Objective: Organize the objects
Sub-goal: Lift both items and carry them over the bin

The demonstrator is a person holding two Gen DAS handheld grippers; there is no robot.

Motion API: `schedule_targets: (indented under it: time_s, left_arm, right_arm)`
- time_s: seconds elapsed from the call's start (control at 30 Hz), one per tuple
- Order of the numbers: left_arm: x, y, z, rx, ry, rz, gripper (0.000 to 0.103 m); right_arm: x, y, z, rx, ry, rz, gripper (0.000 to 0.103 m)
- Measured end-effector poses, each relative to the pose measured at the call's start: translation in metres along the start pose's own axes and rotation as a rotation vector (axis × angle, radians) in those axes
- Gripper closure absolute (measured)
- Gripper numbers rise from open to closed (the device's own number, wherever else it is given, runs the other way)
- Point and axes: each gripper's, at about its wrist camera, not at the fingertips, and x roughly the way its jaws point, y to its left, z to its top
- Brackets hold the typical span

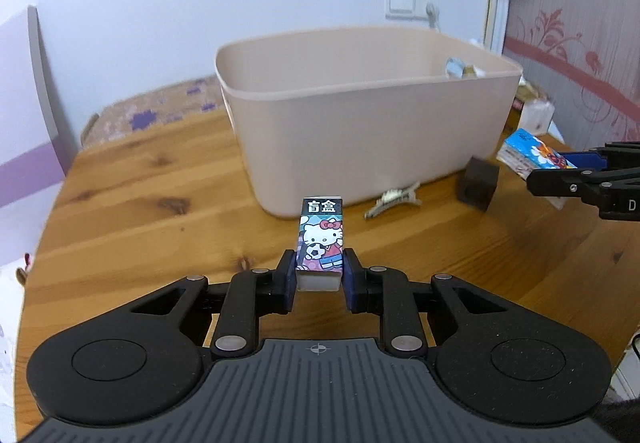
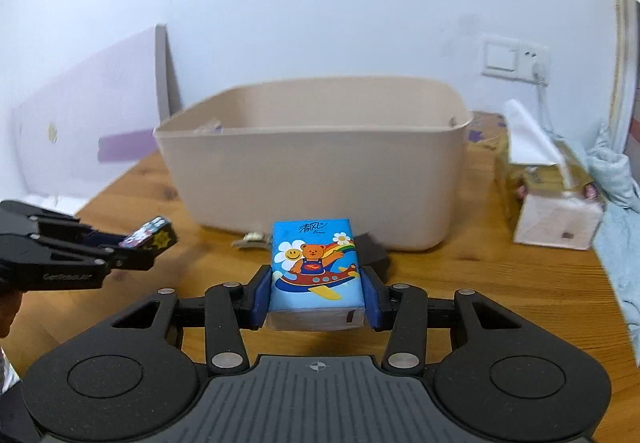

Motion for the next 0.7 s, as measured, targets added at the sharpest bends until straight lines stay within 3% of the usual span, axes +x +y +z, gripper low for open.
schedule_targets:
  time_s: [0.37,0.7]
  left_arm:
    - [-0.028,0.004,0.038,-0.011,-0.123,0.015,0.079]
    - [-0.020,0.005,0.084,0.017,-0.204,0.058,0.079]
  right_arm:
    - [-0.029,-0.018,0.024,0.023,-0.116,-0.044,0.060]
    - [-0.029,-0.028,0.060,-0.045,-0.191,-0.076,0.060]
